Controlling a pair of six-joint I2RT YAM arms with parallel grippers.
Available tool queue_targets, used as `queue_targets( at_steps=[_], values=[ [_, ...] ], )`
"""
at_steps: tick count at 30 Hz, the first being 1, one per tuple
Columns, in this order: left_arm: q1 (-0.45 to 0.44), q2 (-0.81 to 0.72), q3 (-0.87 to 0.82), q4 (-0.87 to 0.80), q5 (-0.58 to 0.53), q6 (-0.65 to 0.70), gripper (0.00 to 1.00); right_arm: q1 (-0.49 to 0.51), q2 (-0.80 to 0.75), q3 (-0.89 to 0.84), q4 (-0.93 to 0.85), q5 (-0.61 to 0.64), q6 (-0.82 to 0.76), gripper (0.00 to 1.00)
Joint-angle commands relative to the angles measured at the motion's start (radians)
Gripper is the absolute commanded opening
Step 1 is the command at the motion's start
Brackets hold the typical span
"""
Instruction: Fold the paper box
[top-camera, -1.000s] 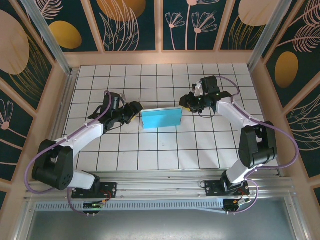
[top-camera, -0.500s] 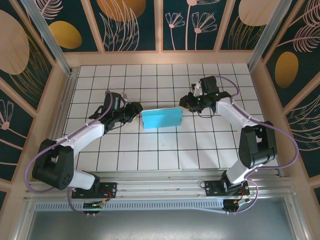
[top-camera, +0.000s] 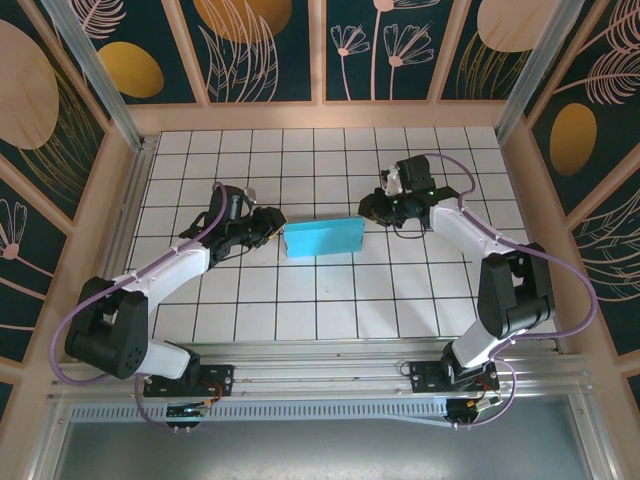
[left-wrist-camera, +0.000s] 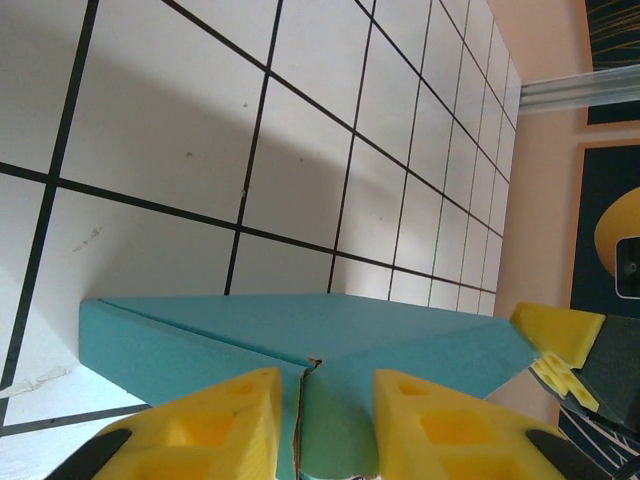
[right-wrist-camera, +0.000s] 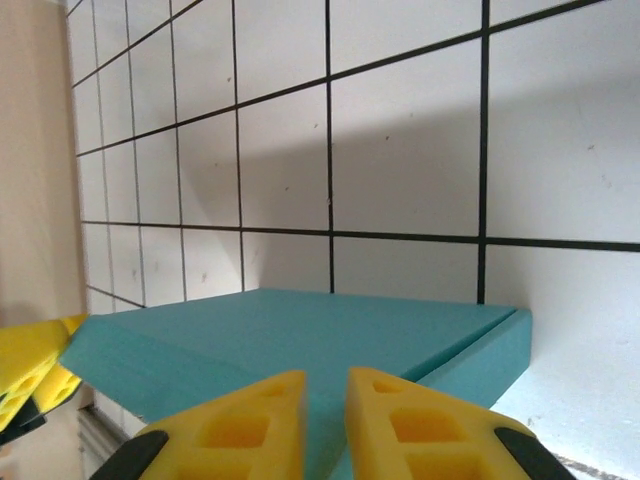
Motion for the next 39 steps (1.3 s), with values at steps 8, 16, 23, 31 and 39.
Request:
queue_targets(
  at_steps=[8,16,23,31,39],
  values=[
    [-0.01,0.05,-0.024,-0.108,-0.06,0.072,0.28,0.034,-0.002,-0.017,-0.13,0.166,-0.089,0.26],
    [-0.017,0.063,-0.015,-0.107,-0.057,0.083,0.28,0.045,-0.042,0.038,-0.156,0.196,-0.097,0.32],
    [-0.02,0.069,-0.015,-0.105,-0.057,0.088,0.28,0.041,-0.079,0.061,-0.118,0.163,-0.059,0.38],
    [-0.019,0.067,-0.01,-0.103,-0.049,0.094,0.28,0.014,-0.09,0.005,-0.056,0.093,0.02,0.45],
    [-0.02,0.063,-0.021,-0.098,-0.045,0.092,0.28,0.008,-0.051,-0.083,0.064,-0.006,0.11,0.4]
  ],
)
